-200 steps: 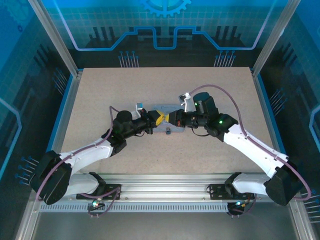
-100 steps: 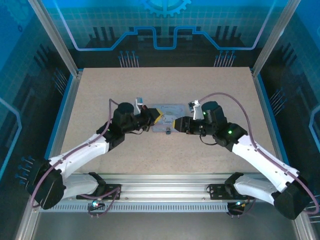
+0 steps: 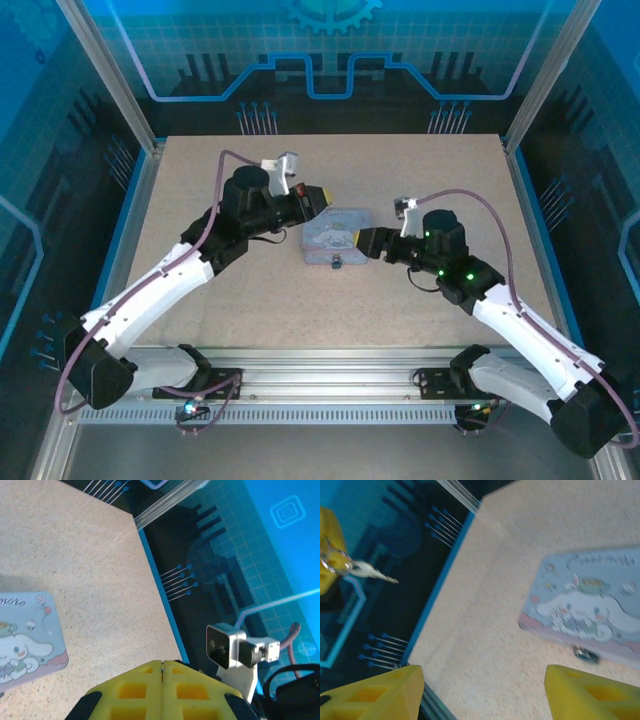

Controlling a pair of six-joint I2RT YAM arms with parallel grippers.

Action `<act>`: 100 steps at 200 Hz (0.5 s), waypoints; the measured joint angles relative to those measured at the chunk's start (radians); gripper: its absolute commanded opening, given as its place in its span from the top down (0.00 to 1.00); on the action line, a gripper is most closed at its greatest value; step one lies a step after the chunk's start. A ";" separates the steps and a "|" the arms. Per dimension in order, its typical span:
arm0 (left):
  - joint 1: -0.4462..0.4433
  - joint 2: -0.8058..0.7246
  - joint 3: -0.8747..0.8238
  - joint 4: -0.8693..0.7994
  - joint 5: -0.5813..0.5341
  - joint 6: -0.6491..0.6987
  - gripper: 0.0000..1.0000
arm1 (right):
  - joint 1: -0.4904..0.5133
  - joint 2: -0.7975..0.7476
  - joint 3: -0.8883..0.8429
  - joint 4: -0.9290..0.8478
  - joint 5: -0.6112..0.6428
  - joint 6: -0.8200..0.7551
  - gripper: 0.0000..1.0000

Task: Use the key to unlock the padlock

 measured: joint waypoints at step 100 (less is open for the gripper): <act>-0.042 0.020 -0.016 0.191 0.038 -0.003 1.00 | -0.054 0.096 -0.029 0.655 -0.151 0.255 0.49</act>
